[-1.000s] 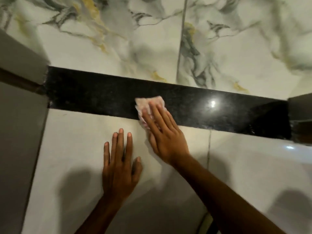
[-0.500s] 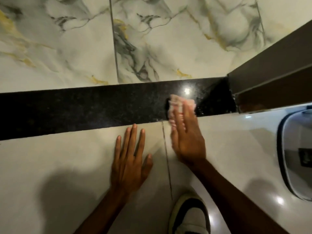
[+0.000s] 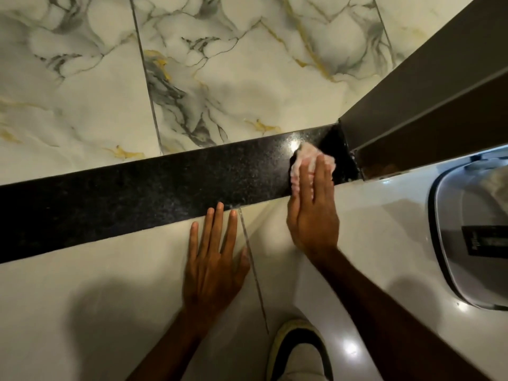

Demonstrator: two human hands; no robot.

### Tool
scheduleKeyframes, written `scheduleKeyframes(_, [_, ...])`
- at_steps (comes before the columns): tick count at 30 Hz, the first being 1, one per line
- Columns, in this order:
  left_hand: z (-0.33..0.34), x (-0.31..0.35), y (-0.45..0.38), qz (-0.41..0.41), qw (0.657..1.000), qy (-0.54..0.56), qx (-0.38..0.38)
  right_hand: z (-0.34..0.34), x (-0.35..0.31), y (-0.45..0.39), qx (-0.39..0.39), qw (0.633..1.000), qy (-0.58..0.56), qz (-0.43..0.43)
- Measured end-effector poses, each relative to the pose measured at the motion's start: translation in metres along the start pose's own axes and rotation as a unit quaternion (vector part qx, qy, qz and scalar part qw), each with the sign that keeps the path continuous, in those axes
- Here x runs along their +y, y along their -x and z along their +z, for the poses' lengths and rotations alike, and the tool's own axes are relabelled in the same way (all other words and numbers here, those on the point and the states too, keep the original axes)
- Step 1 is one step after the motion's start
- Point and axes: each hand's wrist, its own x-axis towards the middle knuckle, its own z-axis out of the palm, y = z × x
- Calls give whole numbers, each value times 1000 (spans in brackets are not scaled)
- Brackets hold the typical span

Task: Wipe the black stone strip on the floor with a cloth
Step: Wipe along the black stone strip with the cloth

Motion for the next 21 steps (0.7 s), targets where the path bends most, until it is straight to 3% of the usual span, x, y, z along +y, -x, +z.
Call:
scheduleKeyframes(3, [0,-1,-1,8,1000,15,11,-1,-15,-57,2,998,-31,51])
scheduleKeyframes(5, [-2,-1,-5,4,999,35,5,4,-31,-76,-16,998,-52,9])
scheduleKeyframes(8, [-18,-3,-4,-15,996,76,-33,4,-50,-52,-71,994,-55,-65])
scheduleKeyframes(11, [-59,-3,11,3,992,80,-102,-25,-49,14,-160,986,-40,-37])
scheduleKeyframes(16, [-205,11,39,13,978,63,-200,-162,-43,94,-336,916,-137,172])
scheduleKeyframes(18, [-278,34,46,33,975,63,-210,-237,-55,112,-323,909,-163,207])
scheduleKeyframes(21, [-388,90,44,112,966,62,-226,-365,-68,129,-231,928,-214,197])
